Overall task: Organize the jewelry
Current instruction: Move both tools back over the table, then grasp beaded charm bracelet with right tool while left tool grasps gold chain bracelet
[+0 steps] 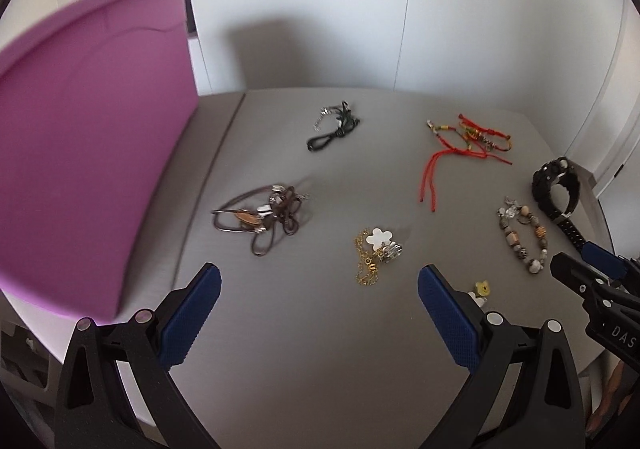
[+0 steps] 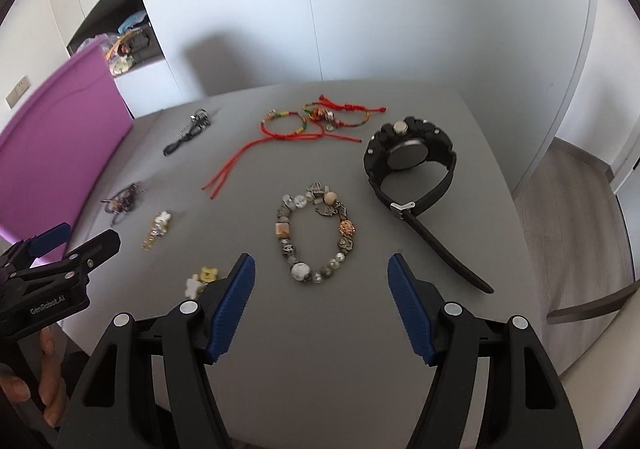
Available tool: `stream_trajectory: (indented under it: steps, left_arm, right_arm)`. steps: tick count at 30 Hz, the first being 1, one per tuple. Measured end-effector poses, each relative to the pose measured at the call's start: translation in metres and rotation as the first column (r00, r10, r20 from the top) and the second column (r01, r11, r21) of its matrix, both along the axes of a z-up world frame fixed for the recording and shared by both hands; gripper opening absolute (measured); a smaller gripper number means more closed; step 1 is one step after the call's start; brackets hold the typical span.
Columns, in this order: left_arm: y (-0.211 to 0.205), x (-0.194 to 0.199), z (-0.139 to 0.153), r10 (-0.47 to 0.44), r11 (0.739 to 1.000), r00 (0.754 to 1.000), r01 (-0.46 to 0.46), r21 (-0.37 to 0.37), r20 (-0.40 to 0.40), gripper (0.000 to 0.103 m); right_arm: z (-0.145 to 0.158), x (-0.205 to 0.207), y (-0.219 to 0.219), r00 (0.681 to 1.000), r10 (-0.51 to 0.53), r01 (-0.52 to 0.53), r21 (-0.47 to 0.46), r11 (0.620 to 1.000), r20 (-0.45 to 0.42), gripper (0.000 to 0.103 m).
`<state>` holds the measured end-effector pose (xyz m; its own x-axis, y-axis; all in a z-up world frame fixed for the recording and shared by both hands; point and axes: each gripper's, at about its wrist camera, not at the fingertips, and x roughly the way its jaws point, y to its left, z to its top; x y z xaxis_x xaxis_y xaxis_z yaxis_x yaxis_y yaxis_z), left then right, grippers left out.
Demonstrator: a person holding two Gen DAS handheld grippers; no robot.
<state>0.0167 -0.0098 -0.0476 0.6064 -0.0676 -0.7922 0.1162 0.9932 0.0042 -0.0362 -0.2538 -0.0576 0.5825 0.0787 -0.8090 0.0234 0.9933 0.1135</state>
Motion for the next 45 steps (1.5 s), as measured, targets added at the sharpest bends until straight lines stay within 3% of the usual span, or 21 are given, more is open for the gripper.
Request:
stream_trajectory:
  steps: [17,33,36,38,41,45]
  left_arm:
    - [-0.008,0.028,-0.034,0.007,1.0,0.998,-0.006,0.018,-0.069,0.097]
    - [-0.015,0.038,-0.039,0.01,1.0,1.0,-0.009,0.021,-0.024,0.097]
    - [-0.019,0.033,-0.037,0.0,1.0,1.0,0.0,0.014,-0.023,0.092]
    - [-0.024,0.028,-0.035,-0.024,1.0,1.0,0.025,0.017,-0.01,0.079]
    - [-0.033,0.021,-0.032,-0.069,0.997,0.998,0.069,0.034,0.011,0.061]
    - [-0.035,0.019,-0.03,-0.088,0.996,0.996,0.088,0.016,0.011,0.052]
  right_arm:
    - [-0.022,0.025,0.006,0.999,0.038,-0.039,-0.07,0.997,-0.022,0.066]
    - [-0.029,0.032,0.016,0.998,0.05,-0.046,-0.125,0.991,0.034,0.071]
    - [-0.03,0.032,0.017,0.998,0.057,-0.051,-0.134,0.99,0.041,0.07]
    - [-0.03,0.032,0.018,0.997,0.061,-0.055,-0.134,0.989,0.044,0.068]
    - [-0.029,0.03,0.024,0.996,0.082,-0.075,-0.139,0.987,0.047,0.057]
    - [-0.028,0.029,0.029,0.994,0.1,-0.093,-0.129,0.987,0.049,0.042]
